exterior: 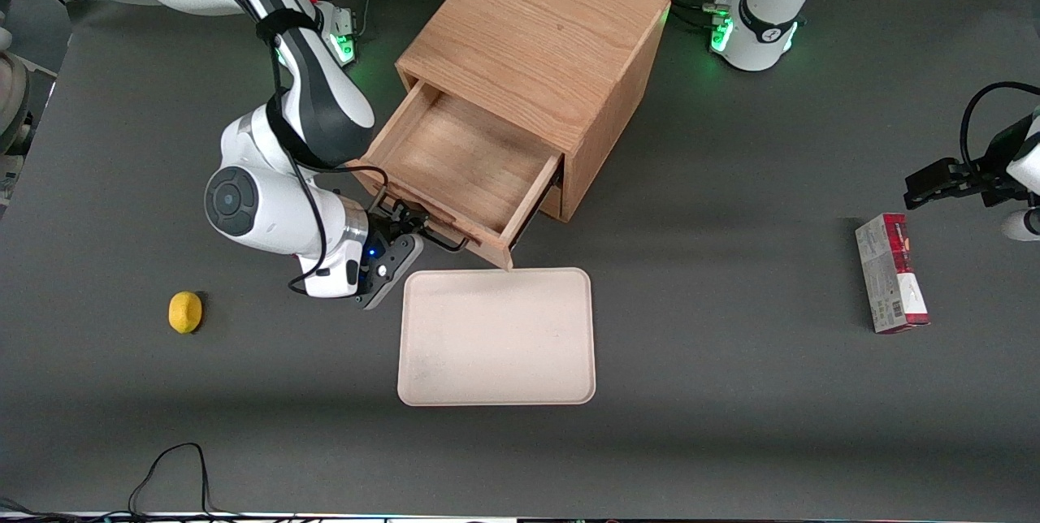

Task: Open upper drawer
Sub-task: 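Pull the upper drawer outward from the cabinet with the right gripper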

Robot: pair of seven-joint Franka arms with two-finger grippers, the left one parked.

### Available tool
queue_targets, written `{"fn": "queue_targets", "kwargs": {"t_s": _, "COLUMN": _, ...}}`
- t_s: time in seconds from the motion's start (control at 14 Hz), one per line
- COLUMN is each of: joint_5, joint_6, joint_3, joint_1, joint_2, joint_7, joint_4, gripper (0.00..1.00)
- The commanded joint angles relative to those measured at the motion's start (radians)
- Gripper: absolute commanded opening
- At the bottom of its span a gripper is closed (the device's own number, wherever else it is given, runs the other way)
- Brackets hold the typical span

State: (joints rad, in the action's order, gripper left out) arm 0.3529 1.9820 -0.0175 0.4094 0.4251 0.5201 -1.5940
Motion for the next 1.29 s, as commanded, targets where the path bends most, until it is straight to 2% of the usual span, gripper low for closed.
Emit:
{"fn": "queue_targets", "kwargs": {"t_s": 0.0, "joint_5": 0.014, "joint_6": -0.026, "joint_3": 0.004, "joint_1": -0.021, "joint_2": 0.05, "joint_7": 0.026, "joint_4": 0.077, "gripper": 1.0}}
{"fn": "queue_targets", "kwargs": {"t_s": 1.21, "joint_5": 0.012, "joint_6": -0.054, "joint_3": 0.004, "joint_1": -0.083, "joint_2": 0.109, "joint_7": 0.072, "joint_4": 0.152, "gripper": 1.0}}
